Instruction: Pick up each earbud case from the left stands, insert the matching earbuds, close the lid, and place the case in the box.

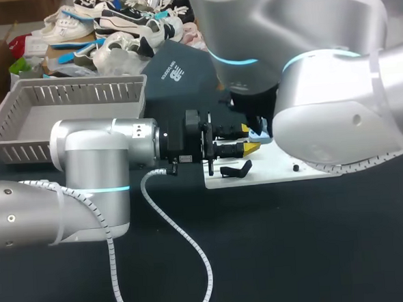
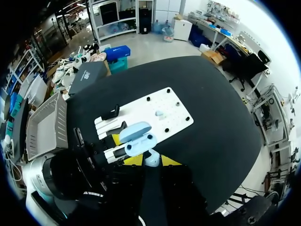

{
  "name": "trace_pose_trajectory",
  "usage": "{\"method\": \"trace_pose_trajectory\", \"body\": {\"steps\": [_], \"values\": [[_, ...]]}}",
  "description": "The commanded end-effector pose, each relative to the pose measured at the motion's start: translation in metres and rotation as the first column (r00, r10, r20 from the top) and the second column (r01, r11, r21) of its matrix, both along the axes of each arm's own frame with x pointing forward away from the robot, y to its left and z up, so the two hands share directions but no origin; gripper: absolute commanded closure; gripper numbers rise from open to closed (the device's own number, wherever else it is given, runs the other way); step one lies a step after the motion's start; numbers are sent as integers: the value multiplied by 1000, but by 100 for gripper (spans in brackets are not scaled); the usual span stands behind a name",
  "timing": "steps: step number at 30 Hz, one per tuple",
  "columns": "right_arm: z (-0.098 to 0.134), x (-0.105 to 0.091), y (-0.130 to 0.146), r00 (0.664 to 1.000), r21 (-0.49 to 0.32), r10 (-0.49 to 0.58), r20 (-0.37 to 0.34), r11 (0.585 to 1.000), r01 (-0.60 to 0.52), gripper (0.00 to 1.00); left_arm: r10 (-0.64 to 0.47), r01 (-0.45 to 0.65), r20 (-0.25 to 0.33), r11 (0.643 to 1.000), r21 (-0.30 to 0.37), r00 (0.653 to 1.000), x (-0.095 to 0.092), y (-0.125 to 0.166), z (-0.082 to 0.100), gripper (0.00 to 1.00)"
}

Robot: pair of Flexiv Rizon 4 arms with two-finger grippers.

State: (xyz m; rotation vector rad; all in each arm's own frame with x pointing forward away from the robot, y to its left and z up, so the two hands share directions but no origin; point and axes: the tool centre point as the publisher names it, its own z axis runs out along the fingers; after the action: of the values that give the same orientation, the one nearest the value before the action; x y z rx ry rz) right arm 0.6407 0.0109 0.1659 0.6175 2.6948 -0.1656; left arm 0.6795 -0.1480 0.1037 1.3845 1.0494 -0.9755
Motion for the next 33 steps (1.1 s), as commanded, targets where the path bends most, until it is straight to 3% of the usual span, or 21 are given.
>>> {"method": "trace_pose_trajectory", "body": {"steps": [1,33], "values": [[-1,1,2,1000,-5,-4,0,1000,4,100,5,-5,2,1000,-2,1000,-1,0,0,100],[-6,12,-5,1000,6,-10,-4,1000,10,100,5,-5,2,1000,-2,1000,-1,0,0,100]]}}
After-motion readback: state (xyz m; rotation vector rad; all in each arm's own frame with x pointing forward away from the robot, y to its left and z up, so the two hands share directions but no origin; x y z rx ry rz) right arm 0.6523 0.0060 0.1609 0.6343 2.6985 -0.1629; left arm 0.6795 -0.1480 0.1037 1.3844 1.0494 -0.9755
